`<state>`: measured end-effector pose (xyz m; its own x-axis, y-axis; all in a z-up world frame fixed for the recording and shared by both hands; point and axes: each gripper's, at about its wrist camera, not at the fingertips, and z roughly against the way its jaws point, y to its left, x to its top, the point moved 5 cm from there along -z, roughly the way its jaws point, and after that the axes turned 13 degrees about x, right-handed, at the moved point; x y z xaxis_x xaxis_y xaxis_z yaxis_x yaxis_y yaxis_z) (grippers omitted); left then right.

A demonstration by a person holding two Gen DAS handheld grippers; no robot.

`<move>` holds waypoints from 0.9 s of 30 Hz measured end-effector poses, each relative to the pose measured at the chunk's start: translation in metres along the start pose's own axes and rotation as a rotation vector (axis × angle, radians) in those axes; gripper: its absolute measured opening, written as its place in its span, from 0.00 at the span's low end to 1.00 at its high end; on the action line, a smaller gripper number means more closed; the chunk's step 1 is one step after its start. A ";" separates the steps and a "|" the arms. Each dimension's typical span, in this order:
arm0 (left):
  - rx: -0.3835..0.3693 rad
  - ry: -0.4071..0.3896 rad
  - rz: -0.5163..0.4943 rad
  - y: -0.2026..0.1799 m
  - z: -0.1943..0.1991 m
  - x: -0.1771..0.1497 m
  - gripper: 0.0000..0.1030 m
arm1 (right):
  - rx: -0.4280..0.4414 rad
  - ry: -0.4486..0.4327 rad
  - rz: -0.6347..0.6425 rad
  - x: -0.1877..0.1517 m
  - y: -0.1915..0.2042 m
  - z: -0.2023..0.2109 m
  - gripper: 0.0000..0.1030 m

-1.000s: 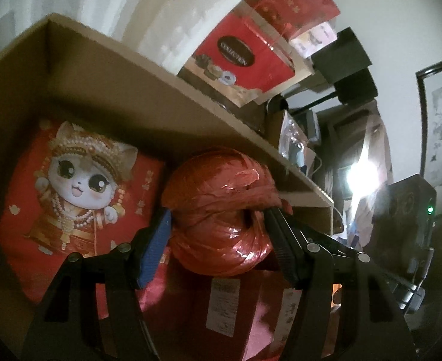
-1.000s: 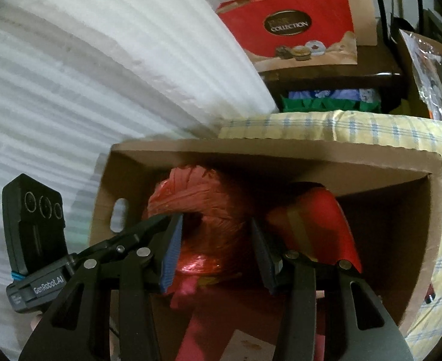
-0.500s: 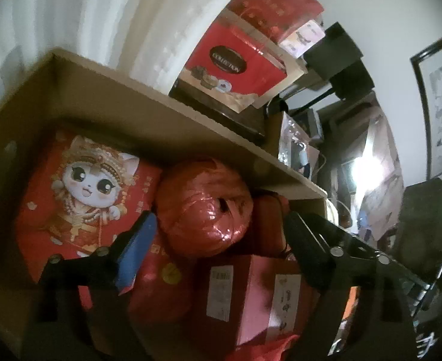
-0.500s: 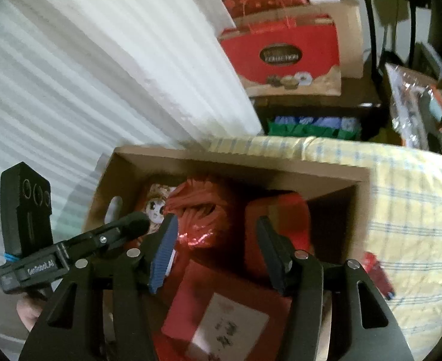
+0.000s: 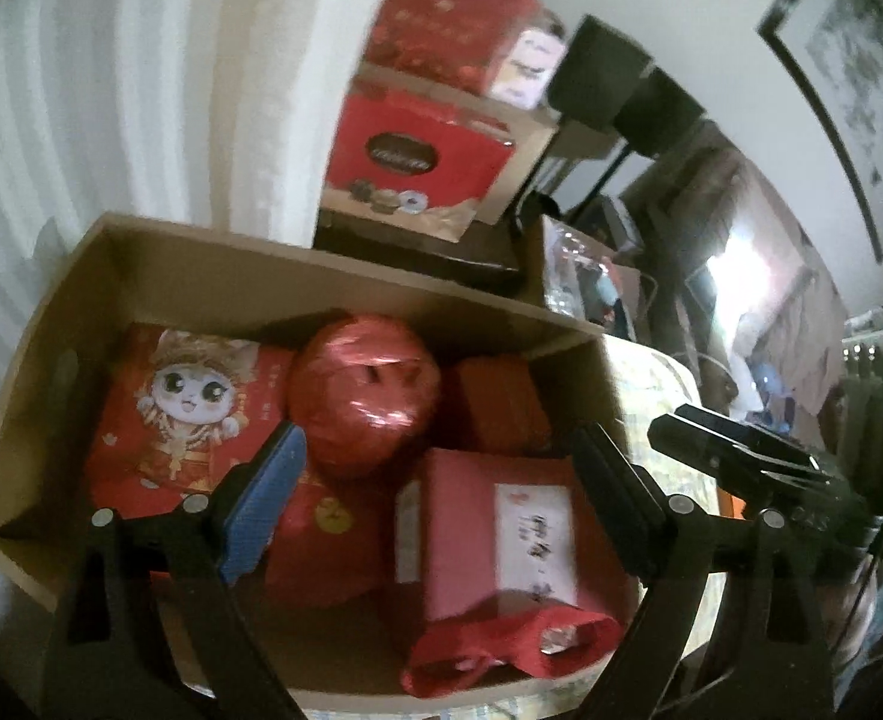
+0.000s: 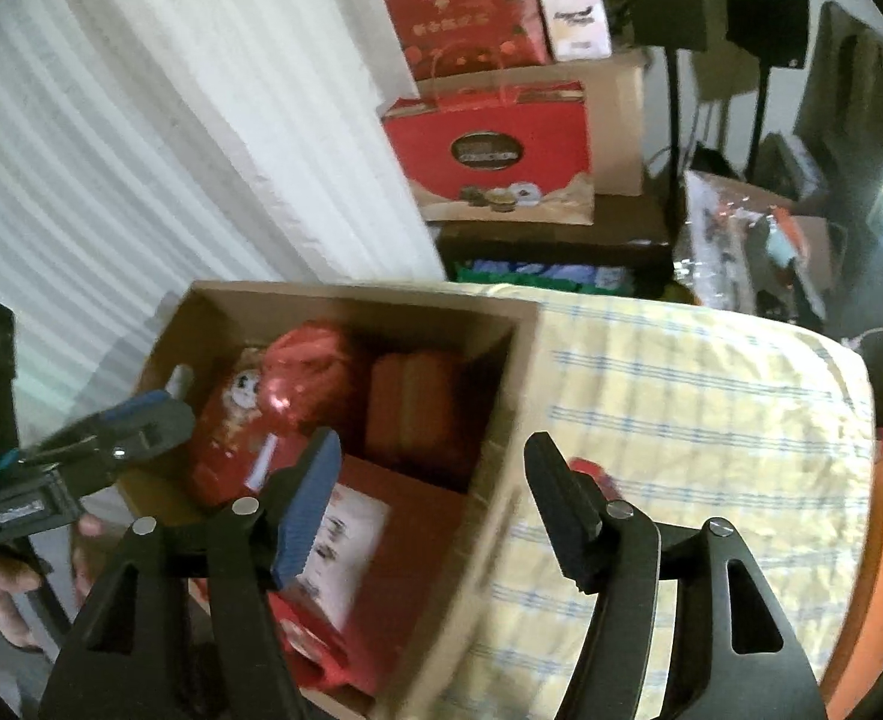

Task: Organize objects
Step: 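Withdraw the right gripper from the box toward the red candy packet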

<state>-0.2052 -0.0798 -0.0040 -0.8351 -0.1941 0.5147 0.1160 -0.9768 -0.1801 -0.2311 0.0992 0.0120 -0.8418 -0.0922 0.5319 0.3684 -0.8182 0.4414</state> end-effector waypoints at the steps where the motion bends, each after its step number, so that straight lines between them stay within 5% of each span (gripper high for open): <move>1: -0.007 -0.003 -0.013 -0.007 0.002 -0.001 0.87 | -0.011 -0.003 0.004 -0.003 -0.002 0.004 0.64; 15: -0.093 -0.042 -0.153 -0.100 0.028 -0.036 0.97 | -0.126 -0.039 0.011 -0.040 -0.042 0.056 0.65; 27: -0.124 -0.040 -0.167 -0.128 0.024 -0.039 0.99 | -0.105 -0.005 -0.024 -0.055 -0.074 0.019 0.65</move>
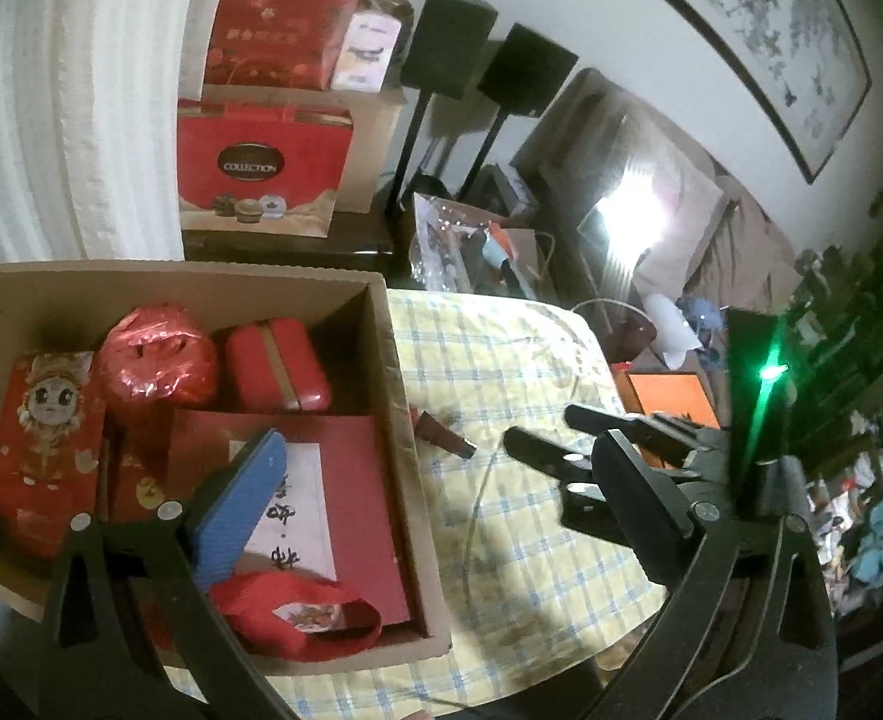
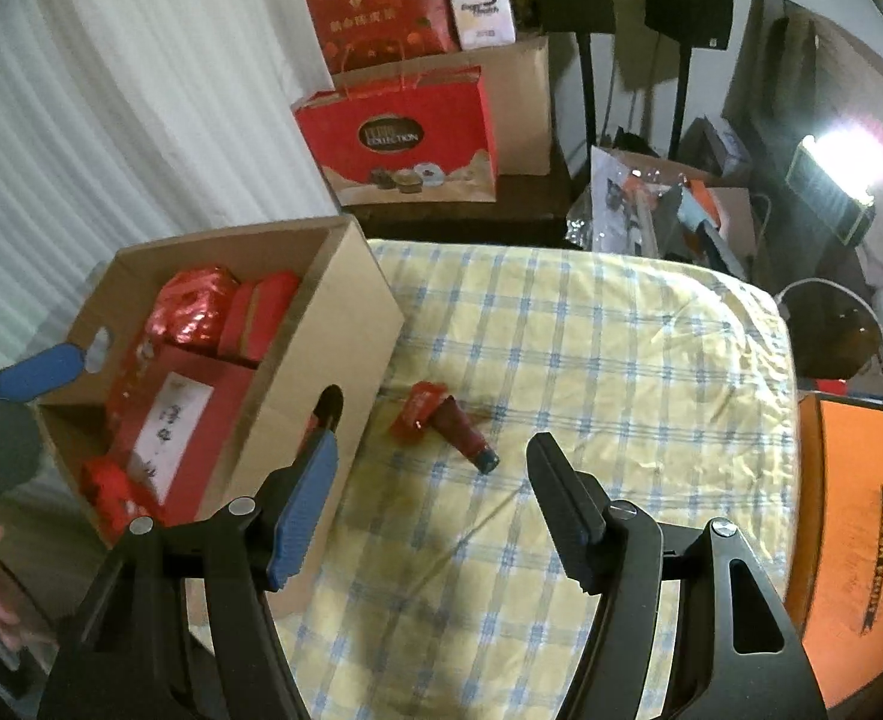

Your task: Organize objects

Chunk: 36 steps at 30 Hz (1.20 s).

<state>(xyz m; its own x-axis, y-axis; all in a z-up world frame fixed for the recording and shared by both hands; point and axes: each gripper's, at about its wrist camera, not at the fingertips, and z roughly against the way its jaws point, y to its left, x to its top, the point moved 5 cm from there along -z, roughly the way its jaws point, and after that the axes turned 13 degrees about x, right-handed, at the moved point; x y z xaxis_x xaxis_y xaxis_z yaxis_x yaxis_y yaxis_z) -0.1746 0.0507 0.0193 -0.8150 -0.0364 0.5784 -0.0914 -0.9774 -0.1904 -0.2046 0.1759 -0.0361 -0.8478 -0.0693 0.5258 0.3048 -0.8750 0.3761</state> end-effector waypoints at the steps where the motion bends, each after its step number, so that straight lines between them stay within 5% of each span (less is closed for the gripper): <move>1: 0.001 0.002 -0.001 0.000 -0.001 0.000 0.99 | 0.003 0.004 -0.002 0.000 -0.002 -0.005 0.65; 25: -0.005 0.010 0.068 0.030 -0.024 0.015 0.99 | 0.032 0.099 -0.020 0.013 -0.018 -0.111 0.43; 36: -0.011 0.030 0.078 0.030 -0.031 0.010 0.99 | -0.084 0.122 0.044 0.001 -0.015 -0.124 0.33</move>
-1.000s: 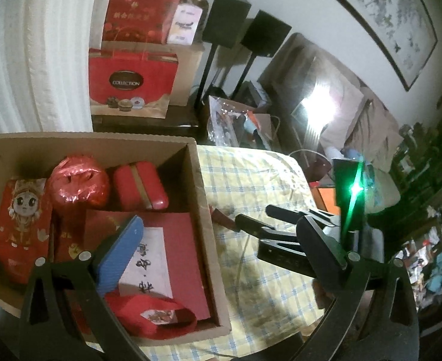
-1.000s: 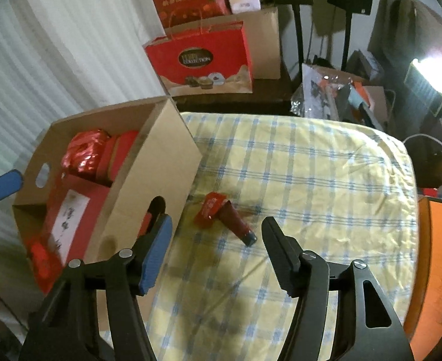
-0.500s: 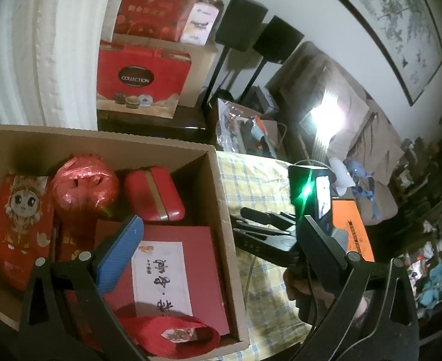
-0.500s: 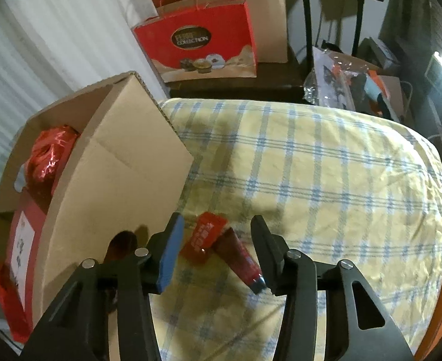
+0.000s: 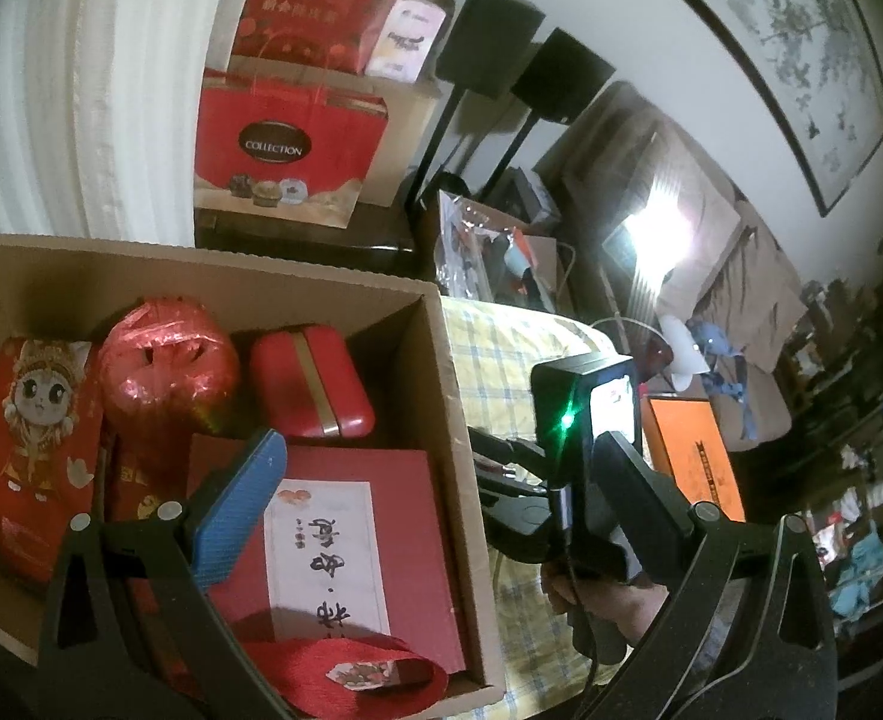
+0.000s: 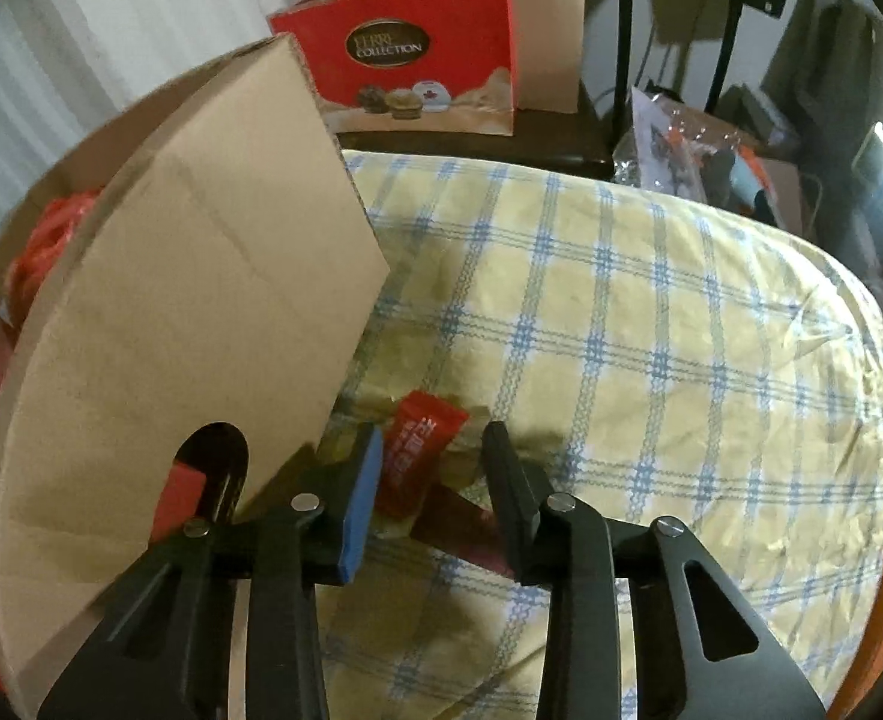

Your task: Organize objects

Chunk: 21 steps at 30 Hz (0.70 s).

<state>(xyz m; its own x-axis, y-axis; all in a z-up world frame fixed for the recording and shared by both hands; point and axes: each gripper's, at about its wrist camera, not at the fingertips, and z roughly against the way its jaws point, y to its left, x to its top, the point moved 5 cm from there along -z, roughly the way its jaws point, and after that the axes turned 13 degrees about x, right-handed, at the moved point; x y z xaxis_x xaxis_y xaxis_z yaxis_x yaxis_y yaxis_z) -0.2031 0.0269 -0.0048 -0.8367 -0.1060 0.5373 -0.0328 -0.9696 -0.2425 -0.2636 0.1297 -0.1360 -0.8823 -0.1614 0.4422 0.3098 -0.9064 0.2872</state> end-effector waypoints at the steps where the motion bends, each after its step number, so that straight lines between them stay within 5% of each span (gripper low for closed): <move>1: 0.001 0.001 0.000 -0.001 0.000 -0.001 0.99 | -0.010 0.003 0.005 0.000 0.001 0.000 0.33; 5: 0.000 0.002 -0.008 -0.004 0.002 -0.003 0.99 | -0.005 0.010 -0.021 0.000 -0.006 0.001 0.16; 21: -0.011 0.037 -0.116 -0.048 0.001 -0.018 0.99 | 0.034 -0.077 -0.148 -0.020 -0.060 0.062 0.09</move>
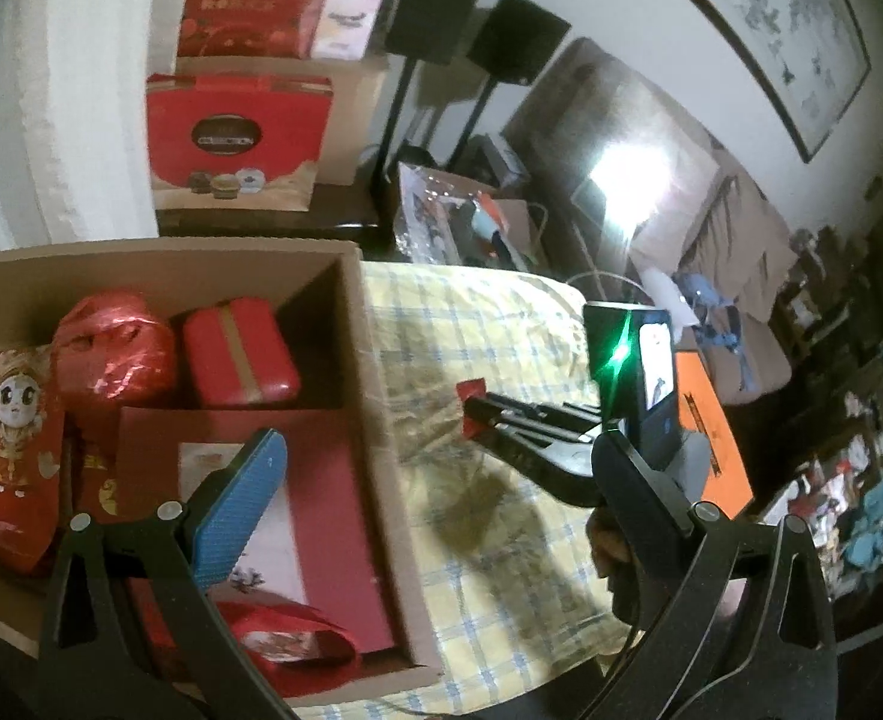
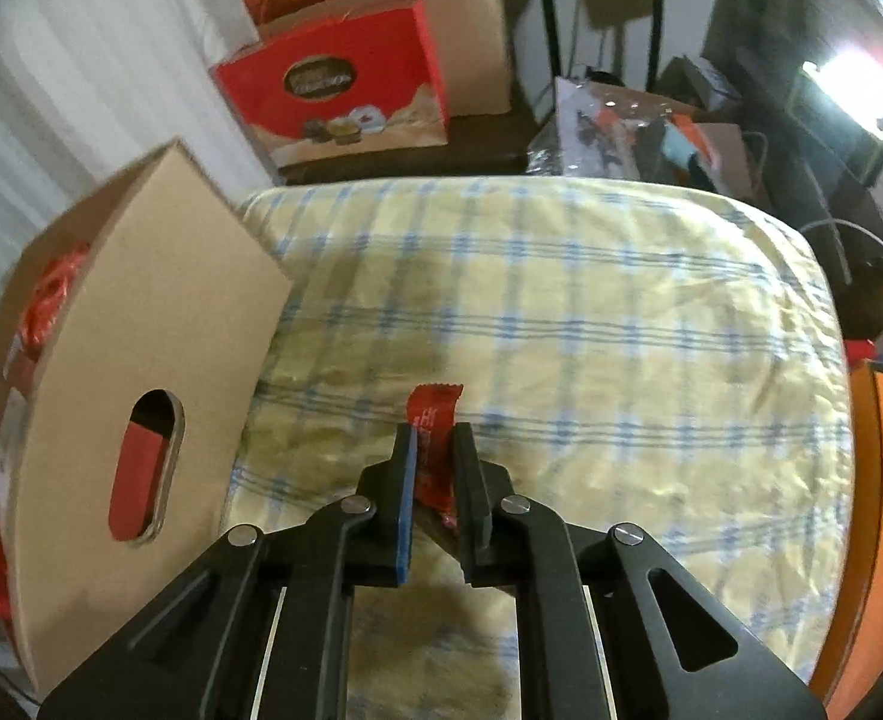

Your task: Organize objects

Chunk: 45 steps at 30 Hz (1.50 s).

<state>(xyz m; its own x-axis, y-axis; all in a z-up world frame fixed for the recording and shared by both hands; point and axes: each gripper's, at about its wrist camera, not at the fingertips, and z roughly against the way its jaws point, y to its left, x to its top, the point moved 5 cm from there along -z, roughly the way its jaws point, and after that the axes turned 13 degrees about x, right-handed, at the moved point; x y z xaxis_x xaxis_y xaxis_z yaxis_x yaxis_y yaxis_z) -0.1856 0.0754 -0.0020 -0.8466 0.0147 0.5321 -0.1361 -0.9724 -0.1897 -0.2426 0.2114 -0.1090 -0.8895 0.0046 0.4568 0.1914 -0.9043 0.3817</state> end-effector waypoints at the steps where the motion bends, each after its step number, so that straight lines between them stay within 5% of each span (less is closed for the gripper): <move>1: 0.000 0.002 -0.007 -0.004 0.000 -0.001 0.99 | 0.009 -0.011 -0.012 0.000 -0.003 0.007 0.09; 10: -0.012 0.023 -0.072 -0.046 -0.005 -0.011 0.99 | 0.014 -0.080 -0.052 -0.011 -0.019 0.061 0.09; 24: 0.003 0.151 -0.087 -0.085 -0.064 -0.029 0.98 | -0.015 -0.116 -0.107 -0.048 -0.064 0.110 0.09; 29: 0.088 0.121 -0.089 -0.093 -0.078 -0.028 0.97 | -0.037 -0.103 -0.103 -0.058 -0.071 0.103 0.12; 37: 0.113 0.137 -0.098 -0.104 -0.095 -0.032 0.87 | -0.066 -0.132 -0.108 -0.068 -0.080 0.107 0.15; 41: 0.118 0.185 -0.061 -0.101 -0.116 -0.040 0.69 | -0.063 -0.132 -0.115 -0.070 -0.084 0.104 0.17; 45: 0.116 0.229 -0.021 -0.096 -0.138 -0.046 0.63 | -0.054 -0.129 -0.117 -0.073 -0.083 0.100 0.18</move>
<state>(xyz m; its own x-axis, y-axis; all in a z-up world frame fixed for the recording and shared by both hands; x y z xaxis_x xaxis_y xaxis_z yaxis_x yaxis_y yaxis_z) -0.2047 0.2003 -0.1215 -0.9404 0.0747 0.3318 -0.1061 -0.9913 -0.0775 -0.1523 0.3291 -0.0937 -0.8432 0.1623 0.5125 0.0642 -0.9161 0.3958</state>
